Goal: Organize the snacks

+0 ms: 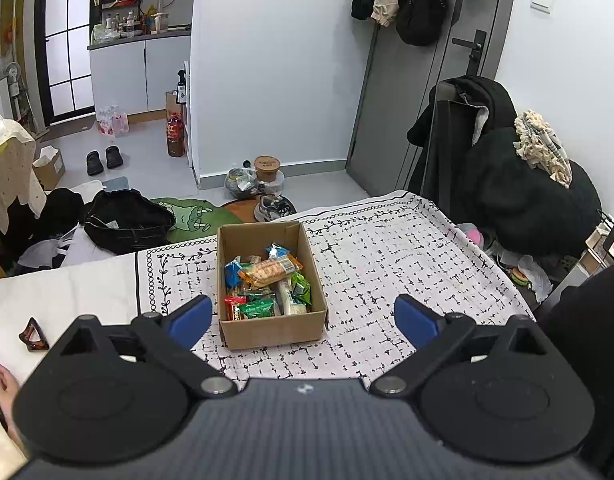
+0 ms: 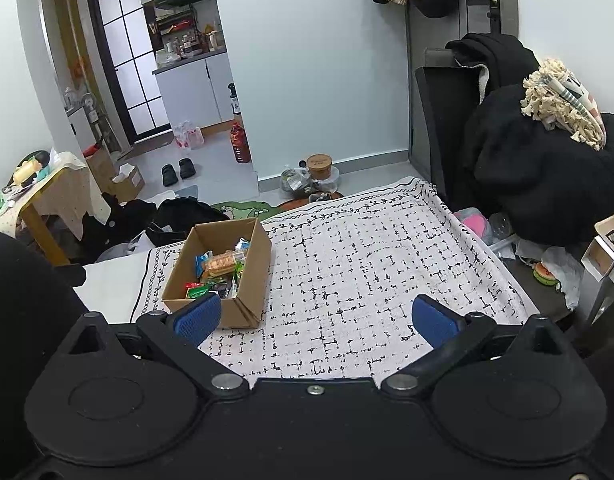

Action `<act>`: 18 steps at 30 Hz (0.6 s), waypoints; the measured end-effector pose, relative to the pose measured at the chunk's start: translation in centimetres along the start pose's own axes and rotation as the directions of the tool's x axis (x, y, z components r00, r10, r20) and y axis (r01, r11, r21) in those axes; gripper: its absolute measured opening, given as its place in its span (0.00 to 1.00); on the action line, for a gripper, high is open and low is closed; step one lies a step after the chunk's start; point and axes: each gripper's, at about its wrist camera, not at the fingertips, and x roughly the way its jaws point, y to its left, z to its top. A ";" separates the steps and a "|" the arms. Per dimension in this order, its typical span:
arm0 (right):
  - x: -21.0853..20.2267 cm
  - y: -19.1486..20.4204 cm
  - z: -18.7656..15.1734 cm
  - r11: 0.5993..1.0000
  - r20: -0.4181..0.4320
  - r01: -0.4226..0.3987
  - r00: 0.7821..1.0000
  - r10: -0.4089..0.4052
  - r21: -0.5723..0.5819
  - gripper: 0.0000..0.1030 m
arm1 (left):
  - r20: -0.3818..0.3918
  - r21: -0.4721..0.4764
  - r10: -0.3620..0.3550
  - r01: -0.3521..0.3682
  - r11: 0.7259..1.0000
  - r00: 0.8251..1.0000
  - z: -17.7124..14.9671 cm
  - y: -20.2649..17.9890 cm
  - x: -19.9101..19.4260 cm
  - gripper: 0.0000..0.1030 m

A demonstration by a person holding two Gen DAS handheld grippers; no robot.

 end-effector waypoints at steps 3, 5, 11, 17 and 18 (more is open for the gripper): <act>0.0 0.1 0.0 1.000 0.000 0.003 1.000 -0.003 -0.002 1.00 | -0.001 0.000 0.000 0.000 1.000 1.000 0.0 0.0 0.0 0.95; -0.1 0.1 0.1 1.000 0.003 0.006 1.000 -0.006 -0.008 1.00 | -0.001 0.000 0.000 0.000 1.000 1.000 0.0 -0.1 0.0 0.95; 0.0 0.1 0.1 1.000 0.001 0.007 1.000 -0.007 -0.010 1.00 | -0.005 -0.008 -0.004 0.004 1.000 1.000 -0.3 0.2 -0.2 0.95; -0.1 0.2 0.1 1.000 0.001 0.007 1.000 -0.007 -0.013 1.00 | 0.000 -0.006 -0.002 0.002 1.000 1.000 -0.4 0.3 -0.3 0.95; -0.1 0.2 0.1 1.000 -0.001 0.006 1.000 -0.006 -0.013 1.00 | 0.002 -0.004 -0.002 0.002 1.000 1.000 -0.4 0.3 -0.3 0.95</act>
